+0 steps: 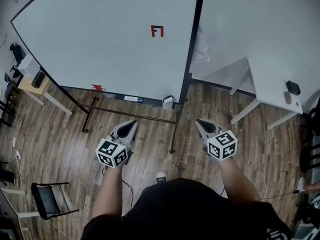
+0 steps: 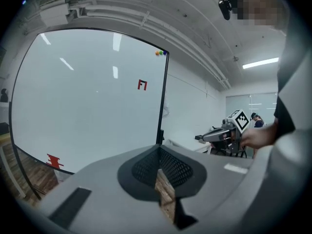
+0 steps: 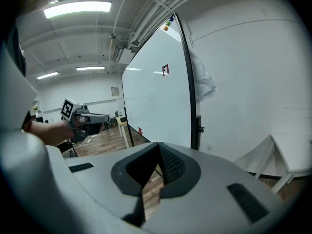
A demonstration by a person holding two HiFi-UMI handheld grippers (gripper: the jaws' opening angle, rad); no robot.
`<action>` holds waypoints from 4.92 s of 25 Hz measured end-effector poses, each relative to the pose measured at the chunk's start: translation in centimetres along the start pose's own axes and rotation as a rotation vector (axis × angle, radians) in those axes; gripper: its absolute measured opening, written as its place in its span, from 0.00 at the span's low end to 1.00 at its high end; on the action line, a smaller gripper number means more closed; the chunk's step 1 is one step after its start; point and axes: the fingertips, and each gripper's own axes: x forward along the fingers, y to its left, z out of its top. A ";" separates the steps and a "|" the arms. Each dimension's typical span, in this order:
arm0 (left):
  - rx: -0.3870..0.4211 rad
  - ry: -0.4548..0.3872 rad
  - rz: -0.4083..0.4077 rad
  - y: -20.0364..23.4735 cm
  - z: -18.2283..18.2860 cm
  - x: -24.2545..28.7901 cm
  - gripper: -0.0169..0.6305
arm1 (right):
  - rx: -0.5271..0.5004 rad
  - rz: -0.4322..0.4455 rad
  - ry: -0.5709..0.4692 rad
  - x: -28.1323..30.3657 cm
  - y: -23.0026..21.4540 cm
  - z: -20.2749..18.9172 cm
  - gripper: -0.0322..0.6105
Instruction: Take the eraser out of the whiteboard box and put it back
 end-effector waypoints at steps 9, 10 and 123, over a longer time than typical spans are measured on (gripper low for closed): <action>0.013 0.011 -0.066 3.5 0.4 1.3 0.04 | 0.009 -0.053 -0.002 2.9 0.5 1.3 0.04; 0.015 0.014 -0.071 3.9 0.4 1.4 0.04 | 0.009 -0.056 -0.003 3.3 0.6 1.4 0.05; 0.206 0.718 -0.238 7.4 -20.8 32.3 0.36 | 0.135 0.004 0.189 13.4 -13.5 -6.2 0.05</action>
